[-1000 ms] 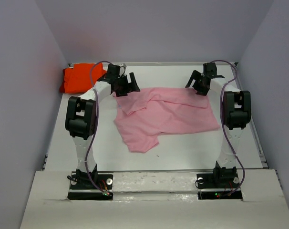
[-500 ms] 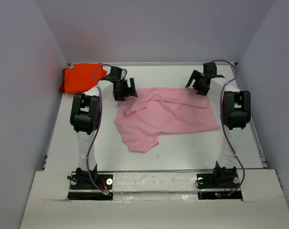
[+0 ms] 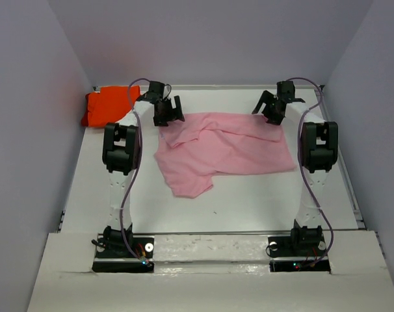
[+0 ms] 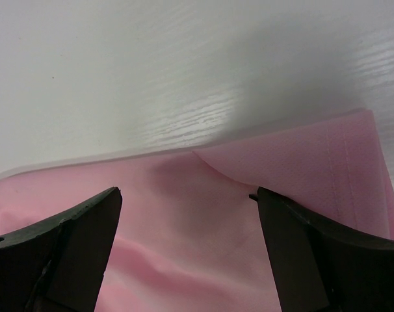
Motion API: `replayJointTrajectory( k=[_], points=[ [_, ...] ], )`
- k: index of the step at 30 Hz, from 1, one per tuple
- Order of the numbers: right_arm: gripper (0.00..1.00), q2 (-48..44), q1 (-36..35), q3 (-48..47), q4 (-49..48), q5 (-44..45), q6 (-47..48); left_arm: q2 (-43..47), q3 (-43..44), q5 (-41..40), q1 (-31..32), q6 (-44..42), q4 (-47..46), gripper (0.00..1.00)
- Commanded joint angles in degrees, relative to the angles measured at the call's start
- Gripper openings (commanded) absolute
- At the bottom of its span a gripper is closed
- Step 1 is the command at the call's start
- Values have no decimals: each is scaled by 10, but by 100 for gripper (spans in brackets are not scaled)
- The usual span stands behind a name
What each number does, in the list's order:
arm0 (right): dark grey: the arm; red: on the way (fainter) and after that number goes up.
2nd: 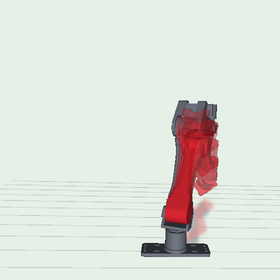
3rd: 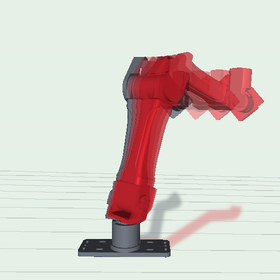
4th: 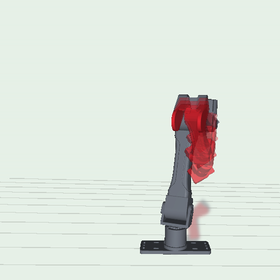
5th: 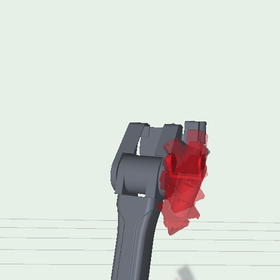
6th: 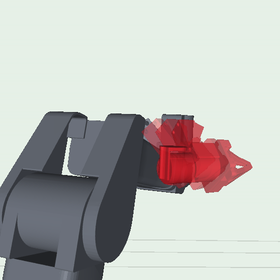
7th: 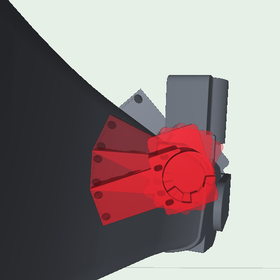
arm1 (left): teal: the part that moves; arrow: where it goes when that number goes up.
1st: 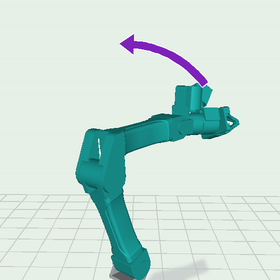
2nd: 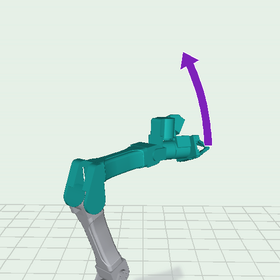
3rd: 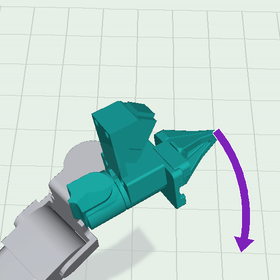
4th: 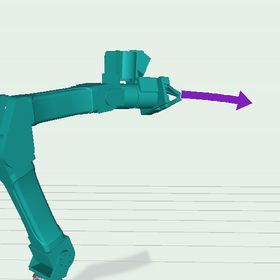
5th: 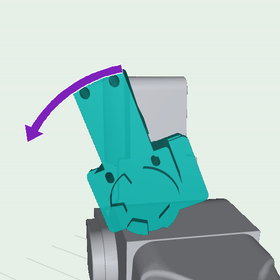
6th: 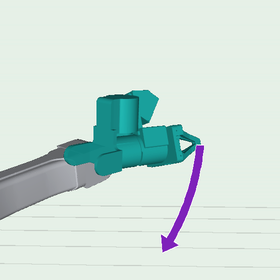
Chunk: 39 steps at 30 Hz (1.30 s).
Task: Fold and stack the t-shirts
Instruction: Fold the flattened tshirt in 1/3 of the way
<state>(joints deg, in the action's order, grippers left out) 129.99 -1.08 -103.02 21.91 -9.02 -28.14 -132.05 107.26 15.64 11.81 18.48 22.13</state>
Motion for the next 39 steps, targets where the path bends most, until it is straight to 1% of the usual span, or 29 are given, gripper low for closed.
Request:
replayJointTrajectory(
  k=[1, 6, 8, 12, 13, 14, 15, 16, 17, 18, 19, 20, 21, 22, 23, 24, 25, 26, 27, 28, 29, 30, 31, 33, 34, 36, 37, 39],
  points=[
    [90, 29, 7, -36, 9, -7, 0, -49, 63, -18, -9, -11, 50, 99],
    [90, 63, 13, -83, 23, -18, 5, -103, 164, -17, -21, -10, 73, 99],
    [90, 75, 13, -94, 23, -28, 8, -113, 177, -12, -24, -8, 69, 99],
    [90, 84, 13, -132, 26, -76, 33, -103, 176, -7, -31, -6, 35, 99],
    [90, 78, 13, -133, 24, -82, 38, -94, 161, -8, -32, -10, 28, 99],
    [91, 69, 13, -131, 22, -87, 42, -67, 147, -10, -31, -13, 16, 99],
    [90, 56, 13, -126, 17, -93, 45, -46, 130, -13, -31, -14, -14, 99],
    [90, 23, 13, -118, 10, -94, 47, -25, 108, -16, -31, -14, -30, 99],
    [90, 1, 13, -92, -8, -92, 48, 19, 71, -20, -31, -13, -44, 99],
    [90, -24, 13, -70, -24, -88, 46, 43, 56, -21, -31, -11, -66, 99],
    [91, -79, 13, -47, -41, -83, 42, 65, 30, -25, -30, -10, -74, 99],
    [91, -107, 13, -5, -51, -76, 39, 90, 16, -29, -30, -8, -83, 99],
    [91, -136, 13, 18, -71, -70, 37, 141, 2, -39, -28, -7, -93, 99],
    [92, -166, 13, 42, -84, -72, 32, 170, -34, -45, -27, -7, -119, 99],
    [93, -224, 13, 87, -101, -72, 30, 228, -53, -48, -22, -7, -132, 99],
    [96, -254, 13, 112, -108, -72, 29, 262, -96, -47, -21, -4, -157, 99],
    [96, -282, 13, 135, -111, -69, 29, 291, -96, -46, -19, -4, -168, 99],
    [100, -311, 13, 162, -121, -65, 25, 353, -141, -45, -16, 0, -180, 99],
    [100, -367, 13, 221, -129, -58, 20, 384, -164, -45, -10, 4, -202, 99],
    [100, -391, 13, 248, -131, -57, 19, 412, -191, -41, -7, 10, -212, 99],
    [100, -414, 13, 277, -136, -58, 15, 464, -243, -25, -4, 24, -218, 99],
    [100, -451, 13, 334, -138, -58, 11, 487, -269, -14, -1, 30, -217, 99],
    [99, -467, 13, 361, -137, -55, 5, 521, -316, -4, 7, 35, -230, 99],
    [97, -496, 13, 416, -136, -46, 6, 550, -367, 24, 15, 31, -229, 99],
    [94, -520, 13, 462, -133, -35, 7, 558, -405, 32, 20, 25, -223, 99],
    [90, -543, 13, 500, -125, -18, 7, 582, -448, 38, 28, 7, -223, 99],
    [89, -561, 13, 529, -122, -11, 5, 587, -480, 38, 30, -3, -222, 99],
    [89, -575, 13, 547, -104, 16, 7, 607, -510, 23, 33, -23, -224, 99]
  ],
)
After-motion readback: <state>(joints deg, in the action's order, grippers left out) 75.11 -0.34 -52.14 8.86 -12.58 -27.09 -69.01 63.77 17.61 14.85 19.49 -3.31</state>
